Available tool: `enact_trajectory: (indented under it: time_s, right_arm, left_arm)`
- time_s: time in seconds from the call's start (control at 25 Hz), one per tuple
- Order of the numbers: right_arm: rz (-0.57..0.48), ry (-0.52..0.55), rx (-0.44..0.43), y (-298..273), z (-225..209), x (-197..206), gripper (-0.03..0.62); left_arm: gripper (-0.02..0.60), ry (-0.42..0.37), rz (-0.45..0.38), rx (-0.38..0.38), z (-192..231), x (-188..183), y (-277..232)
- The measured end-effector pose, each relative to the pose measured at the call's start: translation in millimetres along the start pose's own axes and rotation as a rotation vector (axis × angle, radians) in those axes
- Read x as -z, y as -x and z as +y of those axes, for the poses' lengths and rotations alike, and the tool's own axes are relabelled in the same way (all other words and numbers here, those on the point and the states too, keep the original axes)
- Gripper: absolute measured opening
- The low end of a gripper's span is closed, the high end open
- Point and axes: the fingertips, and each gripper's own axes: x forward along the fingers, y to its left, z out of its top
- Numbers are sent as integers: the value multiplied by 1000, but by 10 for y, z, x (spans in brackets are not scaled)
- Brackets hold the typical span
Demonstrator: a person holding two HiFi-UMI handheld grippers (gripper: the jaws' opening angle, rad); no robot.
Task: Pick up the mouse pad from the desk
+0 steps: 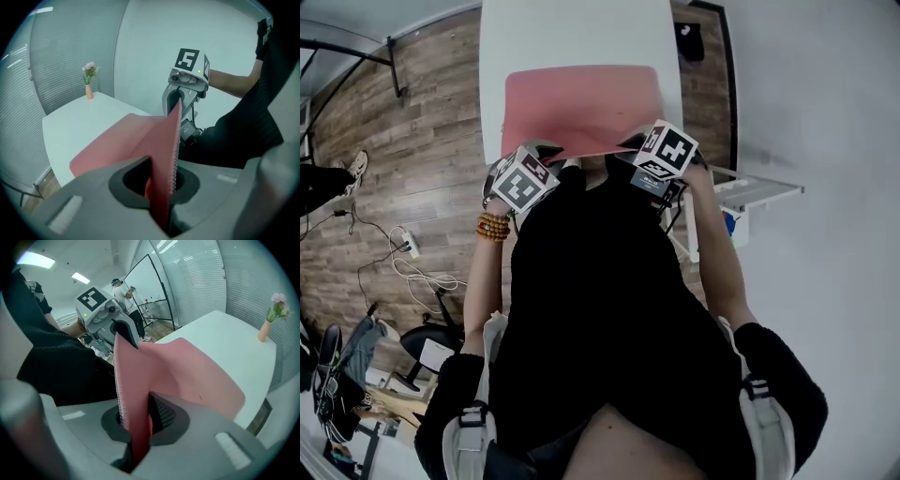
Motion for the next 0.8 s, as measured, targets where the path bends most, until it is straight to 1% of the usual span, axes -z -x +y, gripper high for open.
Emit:
enact_trajectory:
  time_s: [0.16, 0.32, 0.52, 0.68, 0.8]
  right_arm:
    - [-43, 15, 8, 174, 42, -135, 46]
    - [-91, 44, 15, 352, 94, -276, 46]
    - [-183, 47, 37, 607, 131, -490, 46]
    - [-213, 57, 77, 824, 57, -673, 46]
    - [-250, 58, 104, 986, 33, -754, 46]
  left_arm:
    - [35, 2, -57, -28, 38, -157, 159]
    - [35, 30, -112, -52, 68, -307, 343]
    - [35, 87, -240, -58, 141, -529, 557]
    - [35, 102, -301, -63, 247, -724, 708]
    - [35, 118, -359, -52, 244, -869, 786]
